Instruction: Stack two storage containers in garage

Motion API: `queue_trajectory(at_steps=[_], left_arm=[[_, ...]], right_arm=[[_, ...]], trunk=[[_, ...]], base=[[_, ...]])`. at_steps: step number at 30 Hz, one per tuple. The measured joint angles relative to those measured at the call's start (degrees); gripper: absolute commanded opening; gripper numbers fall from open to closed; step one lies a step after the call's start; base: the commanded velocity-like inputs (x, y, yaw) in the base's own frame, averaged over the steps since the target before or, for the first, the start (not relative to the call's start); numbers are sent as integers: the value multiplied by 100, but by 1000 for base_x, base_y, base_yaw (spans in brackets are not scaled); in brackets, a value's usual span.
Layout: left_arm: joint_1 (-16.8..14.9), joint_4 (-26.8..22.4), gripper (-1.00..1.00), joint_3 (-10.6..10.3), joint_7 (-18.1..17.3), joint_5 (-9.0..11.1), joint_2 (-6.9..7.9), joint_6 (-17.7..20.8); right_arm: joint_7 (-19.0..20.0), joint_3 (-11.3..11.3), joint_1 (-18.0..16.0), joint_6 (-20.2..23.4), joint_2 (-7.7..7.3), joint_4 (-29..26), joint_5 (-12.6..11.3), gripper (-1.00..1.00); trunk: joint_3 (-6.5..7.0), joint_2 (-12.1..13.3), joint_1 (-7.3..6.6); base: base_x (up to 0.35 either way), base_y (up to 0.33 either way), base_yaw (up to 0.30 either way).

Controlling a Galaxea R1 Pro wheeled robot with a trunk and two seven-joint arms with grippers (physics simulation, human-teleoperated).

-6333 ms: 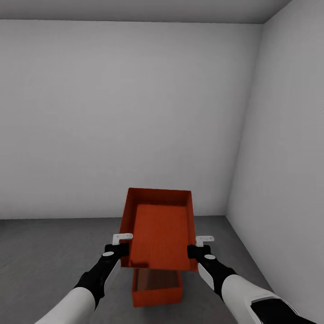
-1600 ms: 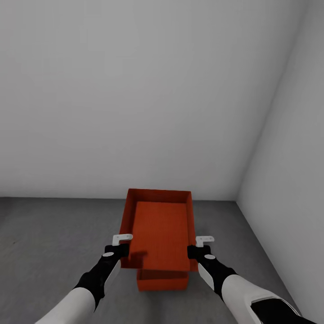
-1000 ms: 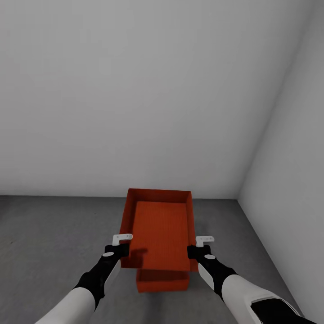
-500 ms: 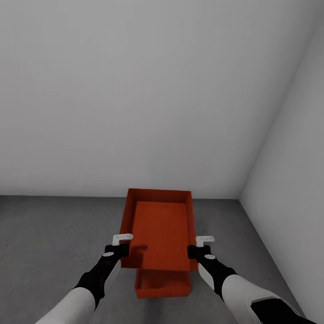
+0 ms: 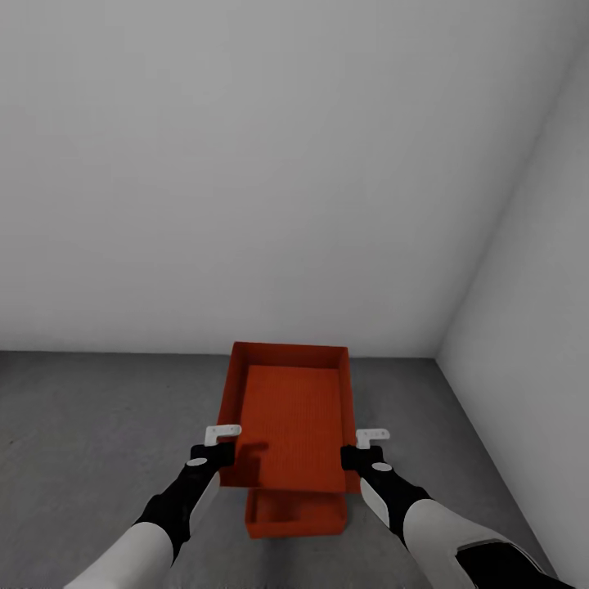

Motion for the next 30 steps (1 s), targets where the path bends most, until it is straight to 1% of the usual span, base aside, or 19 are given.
queue_trajectory(at_steps=[16,22,30], left_arm=[[0,13,-100,11,-2,-2,-3,0],[0,9,-100,-15,4,22,4,0],[0,-7,-100,4,1,-9,-2,0]], right_arm=[[-3,7,0,15,0,0,0,-100],[-1,5,0,11,0,0,0,-100],[1,-3,0,-8,0,0,0,-100]], trunk=[[-148,0,0],[-203,0,0],[-277,0,0]], base=[[0,0,0],[0,0,0],[0,0,0]])
